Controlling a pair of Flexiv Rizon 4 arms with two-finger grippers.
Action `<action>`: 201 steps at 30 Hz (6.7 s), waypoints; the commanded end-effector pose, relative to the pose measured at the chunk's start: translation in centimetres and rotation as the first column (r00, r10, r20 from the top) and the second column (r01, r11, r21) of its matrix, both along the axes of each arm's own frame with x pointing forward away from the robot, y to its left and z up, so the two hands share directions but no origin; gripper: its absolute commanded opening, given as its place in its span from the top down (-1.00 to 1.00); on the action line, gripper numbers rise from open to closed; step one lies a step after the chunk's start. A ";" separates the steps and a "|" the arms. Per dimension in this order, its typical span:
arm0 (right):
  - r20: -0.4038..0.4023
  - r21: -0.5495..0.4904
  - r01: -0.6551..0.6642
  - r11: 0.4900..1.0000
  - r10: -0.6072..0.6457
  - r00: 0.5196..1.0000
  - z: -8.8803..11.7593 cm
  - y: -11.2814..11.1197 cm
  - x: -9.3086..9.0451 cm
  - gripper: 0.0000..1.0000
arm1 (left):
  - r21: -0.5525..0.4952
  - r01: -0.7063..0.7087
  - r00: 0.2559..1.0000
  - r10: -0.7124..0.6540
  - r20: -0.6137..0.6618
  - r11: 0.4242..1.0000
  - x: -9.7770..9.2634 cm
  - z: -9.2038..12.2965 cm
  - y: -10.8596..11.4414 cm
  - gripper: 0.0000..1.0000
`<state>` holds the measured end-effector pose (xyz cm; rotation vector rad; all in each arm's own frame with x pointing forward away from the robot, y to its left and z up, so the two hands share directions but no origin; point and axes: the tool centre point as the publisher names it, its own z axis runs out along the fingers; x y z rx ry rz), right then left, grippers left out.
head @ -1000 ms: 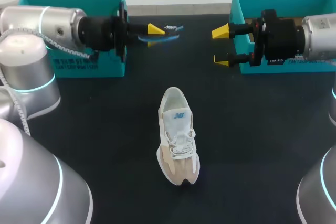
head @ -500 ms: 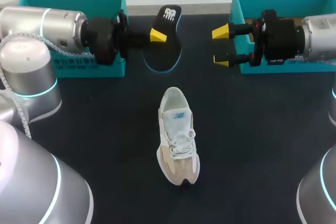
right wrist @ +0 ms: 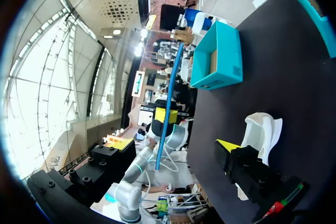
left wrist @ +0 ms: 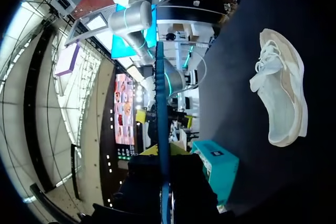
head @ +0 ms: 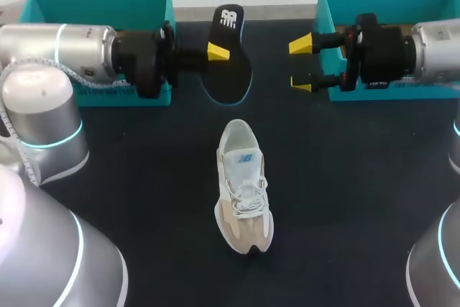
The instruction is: Take the shoe out of the shoebox, open the shoe tongue, remove and reinsert the insole, then place the shoe into the shoebox
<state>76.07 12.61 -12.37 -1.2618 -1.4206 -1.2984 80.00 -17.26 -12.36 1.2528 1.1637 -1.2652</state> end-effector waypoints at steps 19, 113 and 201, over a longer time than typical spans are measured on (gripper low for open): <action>-0.008 0.058 -0.080 0.995 0.081 0.997 -1.9 4.6 1.3 0.07 | -0.018 -0.014 0.993 0.016 0.119 1.000 2.3 -1.8 -5.4 1.00; 0.687 0.039 -0.017 0.999 -0.014 0.727 -3.1 6.4 3.4 1.00 | 0.506 -0.081 0.456 0.483 -0.748 0.859 0.2 -9.1 6.8 -1.00; 0.722 -0.047 -0.156 0.987 0.142 0.678 -20.3 9.0 0.8 1.00 | 0.649 0.085 0.248 0.615 -0.748 0.756 -3.8 -21.7 4.6 -1.00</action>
